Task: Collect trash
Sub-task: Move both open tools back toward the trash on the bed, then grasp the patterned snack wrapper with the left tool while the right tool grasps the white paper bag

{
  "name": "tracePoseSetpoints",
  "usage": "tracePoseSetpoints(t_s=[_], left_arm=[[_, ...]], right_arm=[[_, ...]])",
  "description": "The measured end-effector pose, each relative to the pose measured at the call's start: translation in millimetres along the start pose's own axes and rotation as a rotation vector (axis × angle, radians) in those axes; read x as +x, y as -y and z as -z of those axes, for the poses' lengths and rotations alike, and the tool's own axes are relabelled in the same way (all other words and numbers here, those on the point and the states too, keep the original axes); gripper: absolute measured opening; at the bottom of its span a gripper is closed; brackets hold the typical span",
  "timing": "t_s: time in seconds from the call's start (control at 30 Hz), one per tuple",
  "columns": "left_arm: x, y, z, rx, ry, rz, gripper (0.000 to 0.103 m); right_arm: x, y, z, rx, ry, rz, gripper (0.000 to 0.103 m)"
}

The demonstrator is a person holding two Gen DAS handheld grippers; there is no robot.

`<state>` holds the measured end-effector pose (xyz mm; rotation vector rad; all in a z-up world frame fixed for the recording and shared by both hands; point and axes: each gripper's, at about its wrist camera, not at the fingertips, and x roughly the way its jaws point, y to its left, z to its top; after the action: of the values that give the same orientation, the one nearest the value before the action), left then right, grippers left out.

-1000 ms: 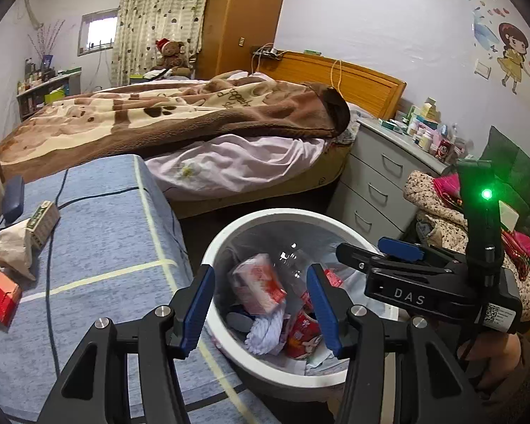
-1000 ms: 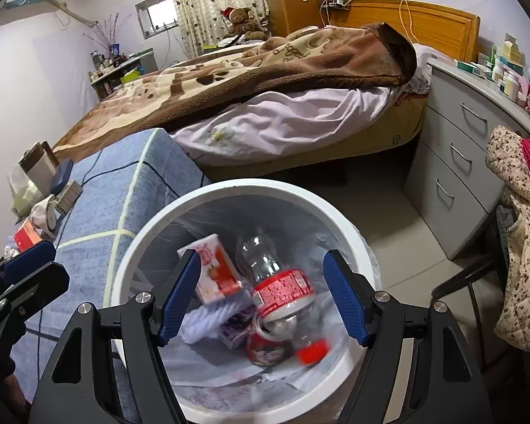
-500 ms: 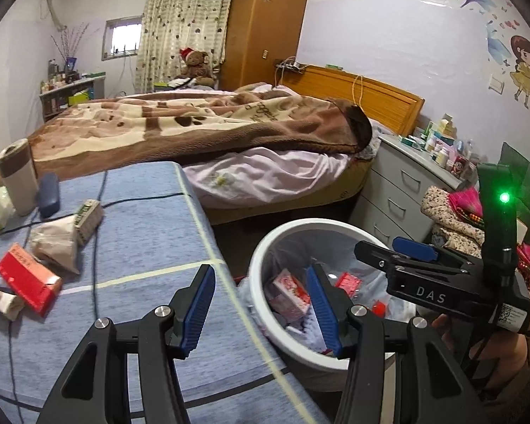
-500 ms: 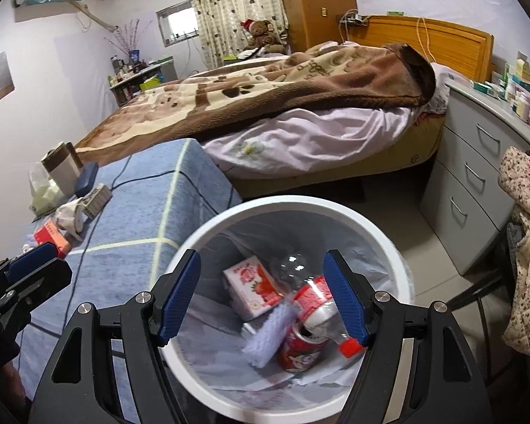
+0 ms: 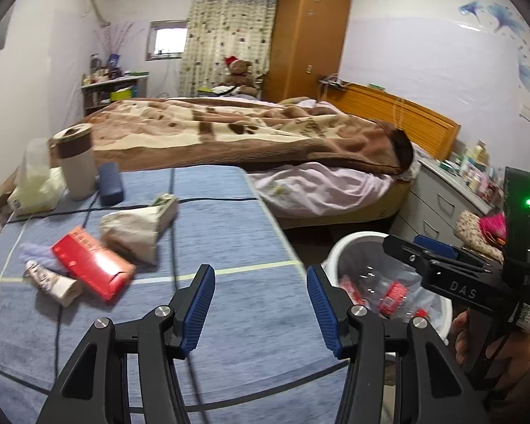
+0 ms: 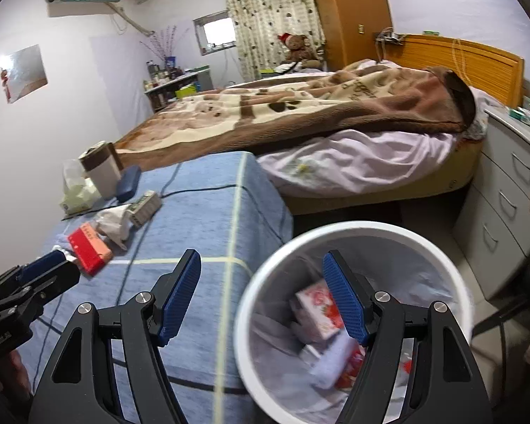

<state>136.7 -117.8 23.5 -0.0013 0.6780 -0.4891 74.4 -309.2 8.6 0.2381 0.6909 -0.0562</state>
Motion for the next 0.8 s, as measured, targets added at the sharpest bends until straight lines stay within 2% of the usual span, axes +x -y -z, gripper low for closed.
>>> tracePoseSetpoints(t_s=[0.5, 0.8], left_arm=[[-15, -103, 4, -0.139, 0.019, -0.170, 0.056], [-15, -160, 12, -0.217, -0.002, -0.257, 0.056]], right_arm=[[35, -63, -8, -0.119, -0.021, -0.106, 0.073], [61, -101, -15, -0.193, -0.042, -0.163, 0.073]])
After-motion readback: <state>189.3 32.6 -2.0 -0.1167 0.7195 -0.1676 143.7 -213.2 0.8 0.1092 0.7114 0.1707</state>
